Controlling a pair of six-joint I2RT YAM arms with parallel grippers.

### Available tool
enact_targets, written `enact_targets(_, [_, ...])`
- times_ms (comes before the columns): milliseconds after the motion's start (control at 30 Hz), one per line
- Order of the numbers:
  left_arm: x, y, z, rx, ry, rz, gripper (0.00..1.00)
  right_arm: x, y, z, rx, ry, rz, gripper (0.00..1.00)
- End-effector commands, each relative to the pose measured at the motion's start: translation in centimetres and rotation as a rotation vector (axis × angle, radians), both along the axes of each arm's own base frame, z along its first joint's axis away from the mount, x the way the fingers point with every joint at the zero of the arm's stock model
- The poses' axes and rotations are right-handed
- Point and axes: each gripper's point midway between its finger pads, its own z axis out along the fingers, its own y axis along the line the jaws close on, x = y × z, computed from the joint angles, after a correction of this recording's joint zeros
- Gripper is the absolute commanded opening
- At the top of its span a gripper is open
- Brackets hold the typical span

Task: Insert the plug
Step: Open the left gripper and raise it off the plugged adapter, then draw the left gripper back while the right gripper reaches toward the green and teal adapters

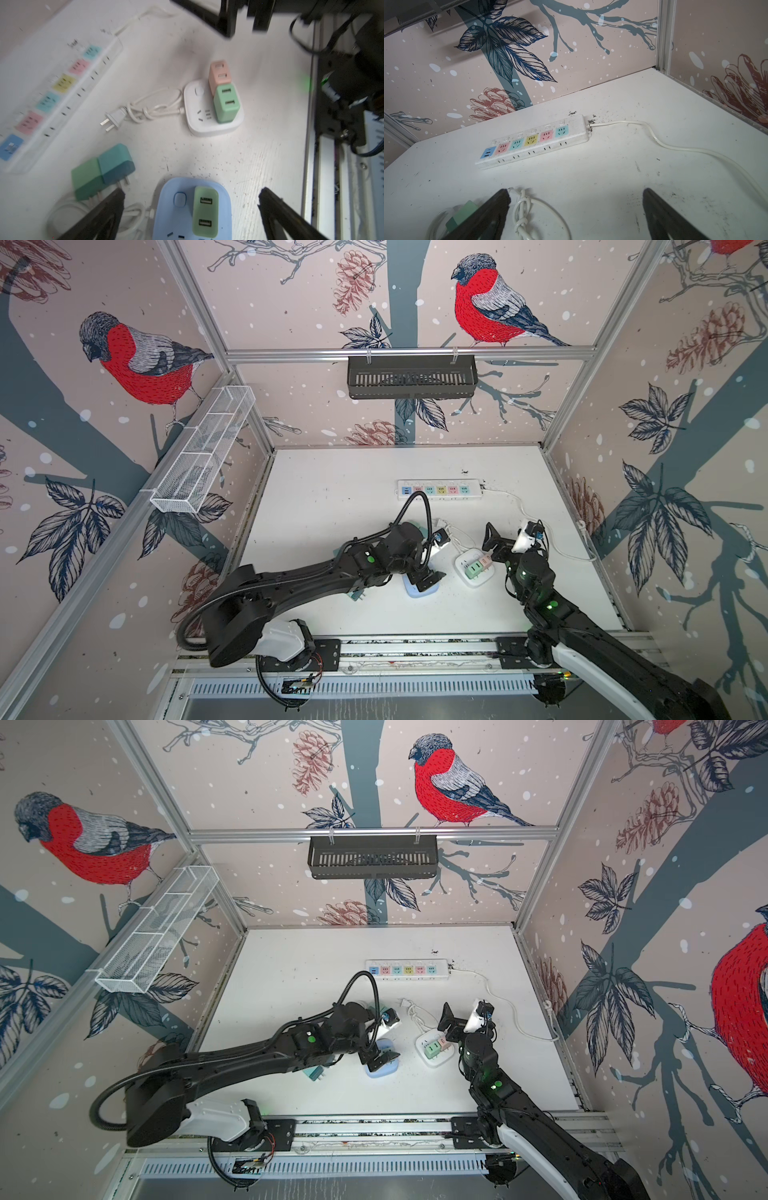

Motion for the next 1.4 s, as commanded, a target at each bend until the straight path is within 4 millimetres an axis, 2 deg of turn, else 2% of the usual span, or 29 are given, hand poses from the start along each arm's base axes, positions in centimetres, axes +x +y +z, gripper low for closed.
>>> enact_targets(0, [3.5, 3.1, 7.1, -0.184, -0.085, 0.31, 0.99, 0.0, -0.1, 0.0, 0.014, 0.004, -0.011, 1.0])
enact_targets(33, [4.8, 5.2, 9.3, -0.277, -0.093, 0.46, 0.99, 0.0, -0.2, 0.0, 0.018, 0.004, -0.014, 1.0])
enact_targets(67, [5.8, 7.7, 10.7, -0.371, -0.09, 0.611, 0.99, 0.0, -0.1, 0.0, 0.017, 0.007, -0.012, 1.0])
enact_targets(133, [7.1, 11.9, 12.1, -0.549, -0.063, 0.811, 0.99, 0.0, 0.0, 0.0, 0.02, 0.015, -0.004, 1.0])
enact_targets(200, [7.8, 15.1, 12.0, -0.667, -0.011, 0.891, 0.99, 0.0, 0.3, 0.1, 0.02, 0.022, 0.011, 1.0])
enact_targets(300, [9.0, 19.7, 10.5, -0.753, 0.005, 1.024, 0.99, 0.1, 0.8, 0.6, 0.05, 0.03, 0.032, 1.0])
enact_targets(367, [9.6, 22.8, 7.9, -0.765, 0.017, 1.173, 0.99, 0.1, 1.8, 1.3, 0.092, 0.041, 0.079, 1.0])
enact_targets(467, [9.9, 25.8, 3.3, -0.767, 0.095, 1.372, 0.97, -0.1, 4.1, 2.4, 0.131, 0.051, 0.186, 0.97])
enact_targets(533, [10.1, 26.7, 1.7, -0.715, 0.035, 1.41, 0.97, -0.1, 4.9, 2.7, 0.151, 0.083, 0.201, 0.92])
enact_targets(600, [10.3, 27.4, 1.0, -0.681, -0.031, 1.429, 0.97, -0.1, 5.8, 2.9, 0.149, 0.115, 0.22, 0.86])
enact_targets(667, [10.5, 26.9, 0.2, -0.642, -0.02, 1.404, 0.97, -0.1, 6.9, 3.2, 0.131, 0.144, 0.23, 0.83])
enact_targets(767, [11.1, 24.7, 0.1, -0.614, -0.019, 1.276, 0.96, -0.2, 8.7, 2.9, 0.089, 0.193, 0.245, 0.8])
enact_targets(833, [11.2, 24.7, 0.1, -0.596, -0.025, 1.282, 0.96, -0.2, 10.0, 2.6, 0.064, 0.219, 0.267, 0.78])
enact_targets(1133, [11.1, 25.9, -0.1, -0.581, -0.053, 1.337, 0.96, 1.9, 15.9, -1.4, -0.082, 0.402, 0.348, 0.65])
enact_targets(1200, [11.1, 26.2, -0.1, -0.574, -0.061, 1.351, 0.97, 2.4, 17.2, -3.1, -0.101, 0.45, 0.366, 0.62])
enact_targets(1367, [11.1, 26.5, -0.2, -0.571, -0.066, 1.366, 0.97, 3.6, 20.1, -5.7, -0.14, 0.534, 0.42, 0.57])
